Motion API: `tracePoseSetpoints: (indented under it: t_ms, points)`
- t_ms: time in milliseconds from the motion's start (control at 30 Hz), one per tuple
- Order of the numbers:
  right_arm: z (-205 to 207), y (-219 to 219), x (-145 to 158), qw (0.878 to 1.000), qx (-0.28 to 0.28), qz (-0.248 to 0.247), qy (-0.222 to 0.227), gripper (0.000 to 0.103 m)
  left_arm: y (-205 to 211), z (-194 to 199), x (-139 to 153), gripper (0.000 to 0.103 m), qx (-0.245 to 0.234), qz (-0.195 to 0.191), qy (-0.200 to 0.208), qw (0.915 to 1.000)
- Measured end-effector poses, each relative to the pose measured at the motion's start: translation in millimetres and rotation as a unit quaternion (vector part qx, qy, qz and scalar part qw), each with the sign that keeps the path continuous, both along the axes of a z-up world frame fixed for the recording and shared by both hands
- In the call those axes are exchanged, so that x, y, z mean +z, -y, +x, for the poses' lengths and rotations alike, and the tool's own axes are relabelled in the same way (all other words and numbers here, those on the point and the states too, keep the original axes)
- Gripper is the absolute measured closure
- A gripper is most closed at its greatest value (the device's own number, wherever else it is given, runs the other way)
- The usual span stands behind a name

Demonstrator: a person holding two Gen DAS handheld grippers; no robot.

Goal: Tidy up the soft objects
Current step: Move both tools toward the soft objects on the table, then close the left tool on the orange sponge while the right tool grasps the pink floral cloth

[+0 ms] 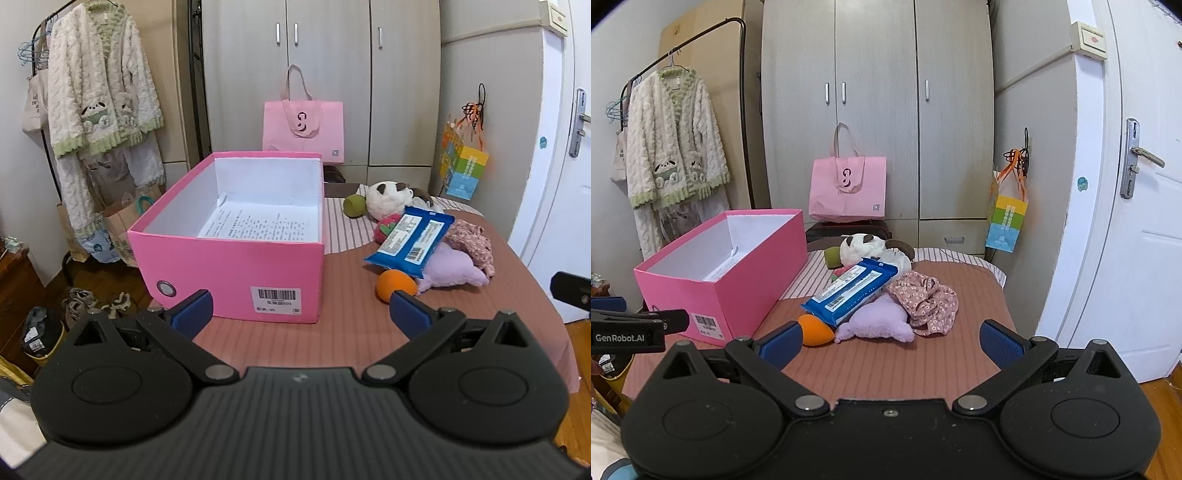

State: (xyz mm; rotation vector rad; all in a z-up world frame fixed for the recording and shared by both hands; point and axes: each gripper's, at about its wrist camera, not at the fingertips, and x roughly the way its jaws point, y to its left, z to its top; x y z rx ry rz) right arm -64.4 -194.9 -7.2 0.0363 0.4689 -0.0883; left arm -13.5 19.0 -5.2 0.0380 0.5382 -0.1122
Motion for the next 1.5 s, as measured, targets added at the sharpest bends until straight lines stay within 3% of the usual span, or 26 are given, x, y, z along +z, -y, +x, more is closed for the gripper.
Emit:
tracePoseSetpoints:
  t_ms: [400,567,700,1267,1400,1500]
  points:
    - [2,-3,-5,1.0,0.0,0.001,-0.008,0.0,-1,1,-4,0.0,0.0,-0.001,0.0,1.0]
    - [2,-3,-4,1.0,0.003,0.0,-0.009,0.0,-12,-4,-9,0.0,-0.016,-0.043,0.006,0.9989]
    - [2,-4,-5,1.0,0.004,-0.004,-0.011,0.0,-14,-7,-10,0.0,-0.018,-0.05,0.017,0.9984]
    - [-4,-10,-10,0.999,0.002,-0.033,-0.009,0.0,-10,-22,-2,0.0,-0.016,-0.029,0.07,0.997]
    - [-9,-11,-7,0.999,0.012,-0.037,0.008,0.0,-11,-19,0,0.0,-0.023,-0.046,0.072,0.9961]
    - [-17,-10,-3,0.997,0.032,-0.034,0.055,0.0,-8,-14,0,0.0,-0.024,-0.048,0.076,0.9957]
